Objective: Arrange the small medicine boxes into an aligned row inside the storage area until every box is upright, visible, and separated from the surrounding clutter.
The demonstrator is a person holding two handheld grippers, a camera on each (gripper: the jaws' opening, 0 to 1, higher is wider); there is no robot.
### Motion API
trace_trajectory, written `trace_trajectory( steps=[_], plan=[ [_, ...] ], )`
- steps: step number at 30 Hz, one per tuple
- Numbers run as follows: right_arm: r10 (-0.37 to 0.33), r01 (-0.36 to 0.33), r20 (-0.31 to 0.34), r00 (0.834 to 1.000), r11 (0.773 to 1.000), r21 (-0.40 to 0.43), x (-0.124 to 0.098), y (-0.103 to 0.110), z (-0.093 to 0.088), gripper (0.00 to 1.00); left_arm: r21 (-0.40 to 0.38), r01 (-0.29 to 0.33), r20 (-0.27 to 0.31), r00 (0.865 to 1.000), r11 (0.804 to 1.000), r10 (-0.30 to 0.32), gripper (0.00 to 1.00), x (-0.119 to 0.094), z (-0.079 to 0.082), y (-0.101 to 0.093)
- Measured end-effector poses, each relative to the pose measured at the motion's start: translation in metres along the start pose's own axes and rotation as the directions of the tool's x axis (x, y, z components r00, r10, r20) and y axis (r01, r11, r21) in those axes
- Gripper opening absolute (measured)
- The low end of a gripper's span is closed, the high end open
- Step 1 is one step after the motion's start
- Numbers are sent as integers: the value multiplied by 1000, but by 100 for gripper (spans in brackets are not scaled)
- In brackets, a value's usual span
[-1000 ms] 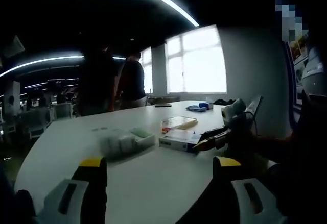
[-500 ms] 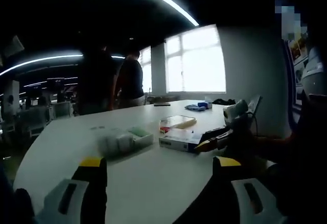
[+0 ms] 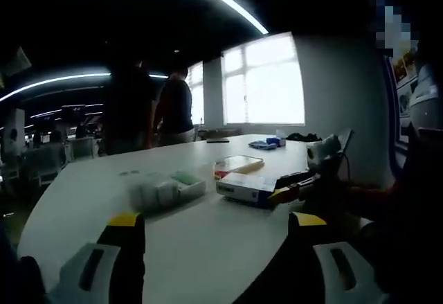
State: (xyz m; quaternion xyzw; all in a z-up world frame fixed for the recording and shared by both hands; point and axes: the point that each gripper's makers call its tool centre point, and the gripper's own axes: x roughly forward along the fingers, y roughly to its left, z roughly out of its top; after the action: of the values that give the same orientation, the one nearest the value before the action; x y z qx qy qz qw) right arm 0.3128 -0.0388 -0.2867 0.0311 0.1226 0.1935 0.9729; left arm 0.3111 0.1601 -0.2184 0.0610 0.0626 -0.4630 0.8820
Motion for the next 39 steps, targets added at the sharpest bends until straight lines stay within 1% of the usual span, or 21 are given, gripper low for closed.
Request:
trace_trajectory(
  steps=[9, 11, 15, 19, 20, 21, 25, 27, 29, 30, 31, 33, 34, 35, 37, 38, 39],
  plan=[
    [25, -25, 29, 999, 1000, -20, -4, 6, 12, 52, -30, 0, -7, 1000, 1000, 0, 84, 3, -3, 3],
    [36, -35, 34, 999, 999, -27, -4, 10, 14, 52, -63, 21, 8, 1000, 998, -20, 84, 4, -2, 0],
    [58, -56, 53, 997, 997, -45, -5, 20, 23, 52, -104, 36, 11, 999, 994, -35, 84, 12, -2, -2],
    [84, -81, 61, 995, 995, -56, -4, 31, 29, 52, -176, 78, 32, 997, 981, -73, 80, 21, 3, -8],
    [91, -87, 62, 994, 994, -60, -4, 34, 30, 52, -212, 93, 40, 995, 973, -87, 80, 26, 4, -10],
    [98, -94, 67, 993, 993, -67, -4, 36, 31, 52, -230, 101, 44, 995, 968, -94, 80, 29, 5, -10],
    [116, -111, 67, 991, 991, -70, -4, 47, 32, 52, -273, 114, 59, 993, 955, -101, 78, 41, 7, -9],
    [124, -119, 73, 990, 990, -74, -5, 50, 33, 52, -291, 128, 59, 992, 948, -116, 76, 50, 5, -11],
    [137, -131, 73, 988, 988, -78, -5, 55, 34, 52, -336, 141, 62, 990, 931, -128, 75, 58, 2, -13],
    [144, -138, 76, 987, 987, -83, -5, 58, 35, 52, -394, 170, 86, 985, 903, -148, 73, 62, 3, -17],
    [146, -140, 75, 986, 987, -84, -5, 59, 35, 52, -442, 208, 118, 978, 873, -173, 70, 66, 7, -21],
    [152, -145, 74, 986, 985, -95, -3, 63, 37, 52, -492, 257, 156, 966, 832, -206, 63, 70, 11, -27],
    [158, -151, 72, 985, 983, -102, -3, 66, 37, 52, -515, 262, 159, 965, 816, -209, 61, 71, 11, -27],
    [162, -154, 72, 984, 982, -105, -3, 67, 38, 52, -525, 266, 163, 964, 808, -211, 58, 72, 11, -27],
    [169, -160, 73, 983, 981, -113, -2, 70, 38, 52, -601, 259, 153, 966, 756, -209, 56, 79, 5, -26],
    [174, -165, 74, 982, 979, -117, -1, 71, 39, 52, -601, 260, 153, 966, 755, -211, 55, 80, 4, -25],
    [177, -168, 72, 982, 979, -118, -1, 72, 39, 52, -615, 266, 152, 964, 742, -219, 54, 82, 2, -28]
  ],
)
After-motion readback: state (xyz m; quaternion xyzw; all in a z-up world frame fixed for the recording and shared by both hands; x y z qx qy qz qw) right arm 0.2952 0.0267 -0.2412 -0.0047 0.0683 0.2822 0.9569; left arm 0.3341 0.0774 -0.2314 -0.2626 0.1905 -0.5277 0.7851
